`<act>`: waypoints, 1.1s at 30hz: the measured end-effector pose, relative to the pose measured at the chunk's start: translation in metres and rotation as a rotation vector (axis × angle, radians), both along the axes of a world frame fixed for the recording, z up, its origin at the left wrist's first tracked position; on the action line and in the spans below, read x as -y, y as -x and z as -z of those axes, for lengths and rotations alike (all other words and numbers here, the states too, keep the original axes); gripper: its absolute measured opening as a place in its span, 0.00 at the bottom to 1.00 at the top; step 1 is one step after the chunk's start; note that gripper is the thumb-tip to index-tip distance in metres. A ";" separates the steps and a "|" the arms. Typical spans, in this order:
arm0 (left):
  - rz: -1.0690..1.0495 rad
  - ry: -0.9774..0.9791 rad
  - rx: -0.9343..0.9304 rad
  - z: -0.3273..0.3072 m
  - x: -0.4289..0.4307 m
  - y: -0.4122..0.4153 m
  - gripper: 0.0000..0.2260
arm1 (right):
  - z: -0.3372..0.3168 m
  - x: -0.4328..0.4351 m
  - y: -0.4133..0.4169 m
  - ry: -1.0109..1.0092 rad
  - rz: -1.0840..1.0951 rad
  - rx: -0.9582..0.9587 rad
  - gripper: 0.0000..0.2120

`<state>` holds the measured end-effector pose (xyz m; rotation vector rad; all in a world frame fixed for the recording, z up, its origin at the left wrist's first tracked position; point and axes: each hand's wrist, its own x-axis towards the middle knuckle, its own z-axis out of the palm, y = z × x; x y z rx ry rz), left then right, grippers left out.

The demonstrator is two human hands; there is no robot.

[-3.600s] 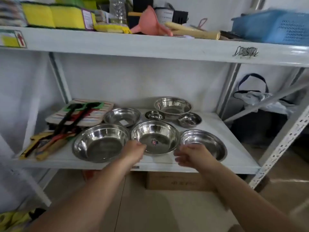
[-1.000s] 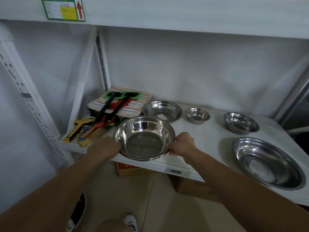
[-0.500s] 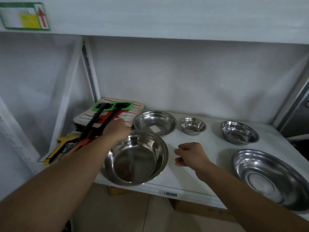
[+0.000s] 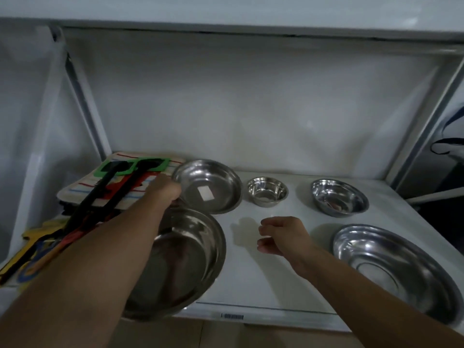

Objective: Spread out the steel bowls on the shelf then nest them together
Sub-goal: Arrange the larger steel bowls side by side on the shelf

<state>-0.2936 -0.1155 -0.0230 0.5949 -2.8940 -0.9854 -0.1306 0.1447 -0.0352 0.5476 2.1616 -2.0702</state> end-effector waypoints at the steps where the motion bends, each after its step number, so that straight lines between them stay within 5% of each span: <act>1: 0.002 -0.008 -0.025 -0.005 -0.001 0.000 0.11 | -0.003 0.001 -0.003 0.023 0.015 -0.006 0.09; 7: -0.014 -0.211 -0.115 0.042 0.067 0.156 0.30 | -0.026 -0.009 -0.048 0.193 0.065 -0.028 0.08; 13: 0.082 -0.427 -0.188 -0.088 -0.065 -0.081 0.14 | -0.013 -0.053 -0.110 0.405 0.279 0.033 0.03; 20: 0.164 -0.705 -0.072 -0.048 -0.147 -0.153 0.12 | 0.021 -0.086 -0.173 0.587 0.544 0.085 0.04; 28: 0.112 -0.779 -0.028 -0.020 -0.184 -0.196 0.13 | 0.036 -0.132 -0.186 0.530 0.780 0.121 0.11; 33: 0.109 -0.765 -0.049 -0.021 -0.193 -0.200 0.13 | 0.035 -0.150 -0.181 0.450 0.790 0.090 0.02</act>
